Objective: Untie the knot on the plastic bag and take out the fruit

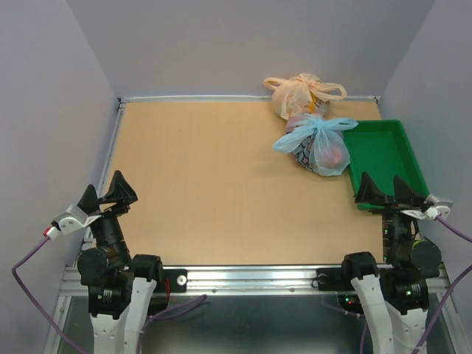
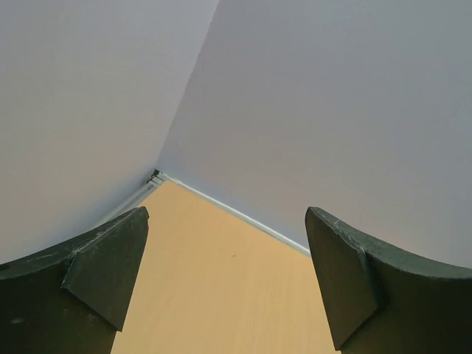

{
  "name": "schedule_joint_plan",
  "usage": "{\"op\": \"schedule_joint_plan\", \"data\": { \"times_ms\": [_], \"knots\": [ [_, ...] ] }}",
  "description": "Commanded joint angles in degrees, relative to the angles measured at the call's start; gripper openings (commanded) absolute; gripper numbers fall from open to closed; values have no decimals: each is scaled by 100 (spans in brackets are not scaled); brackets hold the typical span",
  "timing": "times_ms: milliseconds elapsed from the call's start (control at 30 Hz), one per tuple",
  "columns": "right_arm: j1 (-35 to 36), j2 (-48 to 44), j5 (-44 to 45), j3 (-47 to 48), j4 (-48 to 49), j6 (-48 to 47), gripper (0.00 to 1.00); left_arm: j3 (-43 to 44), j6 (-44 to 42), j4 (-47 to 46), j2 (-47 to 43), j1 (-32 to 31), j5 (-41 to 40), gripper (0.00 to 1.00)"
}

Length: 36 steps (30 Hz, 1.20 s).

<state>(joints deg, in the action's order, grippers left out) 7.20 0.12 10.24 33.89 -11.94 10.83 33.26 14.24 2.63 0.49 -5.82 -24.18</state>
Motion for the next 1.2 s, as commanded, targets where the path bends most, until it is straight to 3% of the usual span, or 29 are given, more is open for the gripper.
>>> {"op": "schedule_joint_plan", "data": {
  "times_ms": [0,300,533,667,900,1033,1167],
  "knots": [
    [36,6,-66,-5,245,-37,100,14,-18,-237,-1165,64,98,99],
    [36,6,1163,-154,280,647,100,-179,17,-387,-1165,55,-182,99],
    [36,786,980,-50,281,1096,100,-346,561,-386,-1165,20,-430,96],
    [27,2015,734,372,167,1386,100,-487,922,-272,-999,20,-105,96],
    [36,5465,163,1777,-106,1703,100,-469,932,-113,-401,-6,484,98],
    [36,6944,-109,2577,-106,1554,100,-496,853,-184,54,-6,704,97],
    [36,7790,-57,2956,34,1440,97,-434,826,-61,415,-6,801,97]
  ]
}}
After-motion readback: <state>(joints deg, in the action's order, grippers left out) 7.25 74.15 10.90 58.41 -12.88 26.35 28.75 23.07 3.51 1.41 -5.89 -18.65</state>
